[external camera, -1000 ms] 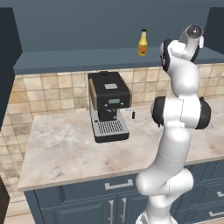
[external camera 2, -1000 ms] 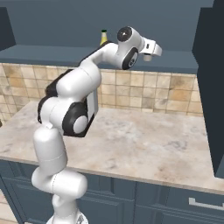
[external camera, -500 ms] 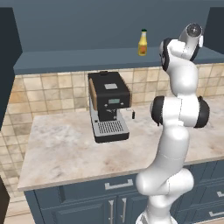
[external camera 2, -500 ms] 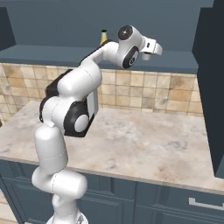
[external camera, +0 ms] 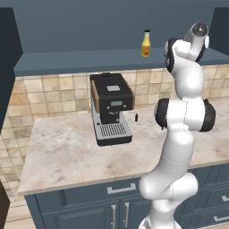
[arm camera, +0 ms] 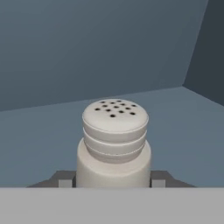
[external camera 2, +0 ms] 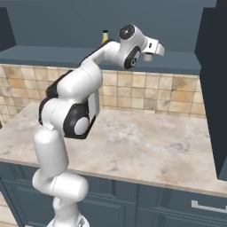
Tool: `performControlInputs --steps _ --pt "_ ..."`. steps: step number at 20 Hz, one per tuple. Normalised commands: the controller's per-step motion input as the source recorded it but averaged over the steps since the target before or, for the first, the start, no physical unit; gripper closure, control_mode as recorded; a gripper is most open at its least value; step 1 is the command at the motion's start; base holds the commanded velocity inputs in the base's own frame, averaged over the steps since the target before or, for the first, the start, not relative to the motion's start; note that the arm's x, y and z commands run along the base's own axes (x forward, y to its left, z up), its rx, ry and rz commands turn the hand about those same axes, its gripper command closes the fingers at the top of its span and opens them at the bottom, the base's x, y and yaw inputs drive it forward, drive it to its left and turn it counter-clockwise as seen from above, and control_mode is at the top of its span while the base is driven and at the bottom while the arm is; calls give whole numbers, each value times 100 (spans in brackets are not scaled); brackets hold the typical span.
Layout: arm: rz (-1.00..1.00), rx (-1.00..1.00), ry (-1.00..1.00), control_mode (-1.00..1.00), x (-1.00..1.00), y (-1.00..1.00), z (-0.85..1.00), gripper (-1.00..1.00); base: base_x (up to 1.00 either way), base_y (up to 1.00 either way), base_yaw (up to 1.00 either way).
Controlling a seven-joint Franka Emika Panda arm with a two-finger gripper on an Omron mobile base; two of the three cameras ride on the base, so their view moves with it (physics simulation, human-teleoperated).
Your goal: Take 2 condiments from the cabinet and move them on the counter near the stove.Make sure the condiments are lined up with each other, next to each other.
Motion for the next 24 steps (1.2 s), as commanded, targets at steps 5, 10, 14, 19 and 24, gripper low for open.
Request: performControlInputs --steps 5,10,14,19,24 --pt "0 0 -9 -100 -96 23 0 100 0 0 0" --pt "1 0 -17 -100 -100 38 0 100 0 0 0" --pt "4 -1 -19 -100 -100 48 0 100 0 0 0" --pt "6 0 -8 -100 -100 50 10 100 0 0 0" --pt "11 -3 0 -100 -100 60 6 100 0 0 0"
